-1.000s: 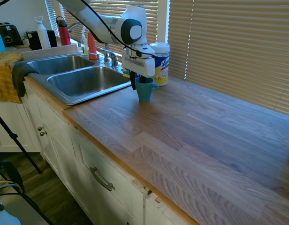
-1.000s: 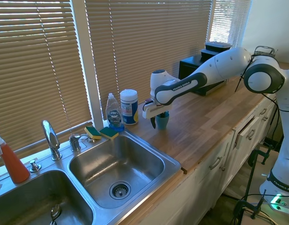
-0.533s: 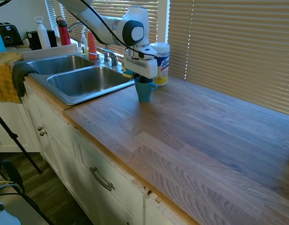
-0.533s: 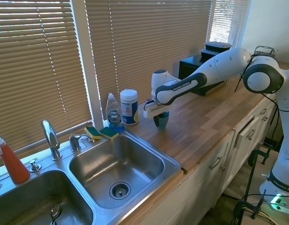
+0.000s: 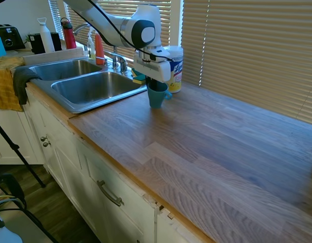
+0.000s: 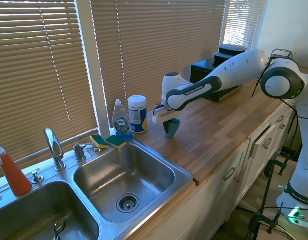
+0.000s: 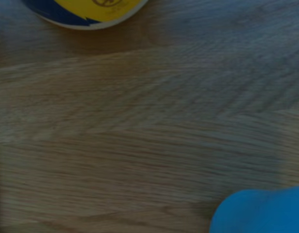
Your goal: Put the mug in the sink
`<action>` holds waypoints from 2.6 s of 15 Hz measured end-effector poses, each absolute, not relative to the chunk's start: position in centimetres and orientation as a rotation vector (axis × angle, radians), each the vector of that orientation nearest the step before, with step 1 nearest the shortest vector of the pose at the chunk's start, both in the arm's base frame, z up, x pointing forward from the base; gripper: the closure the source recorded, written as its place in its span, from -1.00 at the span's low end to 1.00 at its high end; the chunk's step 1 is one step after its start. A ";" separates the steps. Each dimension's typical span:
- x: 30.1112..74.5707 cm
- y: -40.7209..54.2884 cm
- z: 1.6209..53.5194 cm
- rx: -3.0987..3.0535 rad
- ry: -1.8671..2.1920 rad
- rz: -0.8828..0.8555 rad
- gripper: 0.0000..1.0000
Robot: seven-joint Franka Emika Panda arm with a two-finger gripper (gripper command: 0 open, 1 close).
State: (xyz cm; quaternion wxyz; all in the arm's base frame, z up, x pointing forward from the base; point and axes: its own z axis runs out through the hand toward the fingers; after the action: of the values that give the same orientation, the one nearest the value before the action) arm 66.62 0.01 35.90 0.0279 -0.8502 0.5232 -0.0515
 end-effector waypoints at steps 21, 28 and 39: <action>66.4 35.1 35.6 -2.804 1.413 -0.360 1.00; 69.0 37.8 22.8 -2.860 1.526 -0.279 1.00; 70.5 37.8 17.4 -2.858 1.616 -0.256 -1.00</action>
State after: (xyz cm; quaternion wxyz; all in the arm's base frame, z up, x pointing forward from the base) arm 70.48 37.75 17.35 -0.0758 -0.8654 0.4893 -0.0774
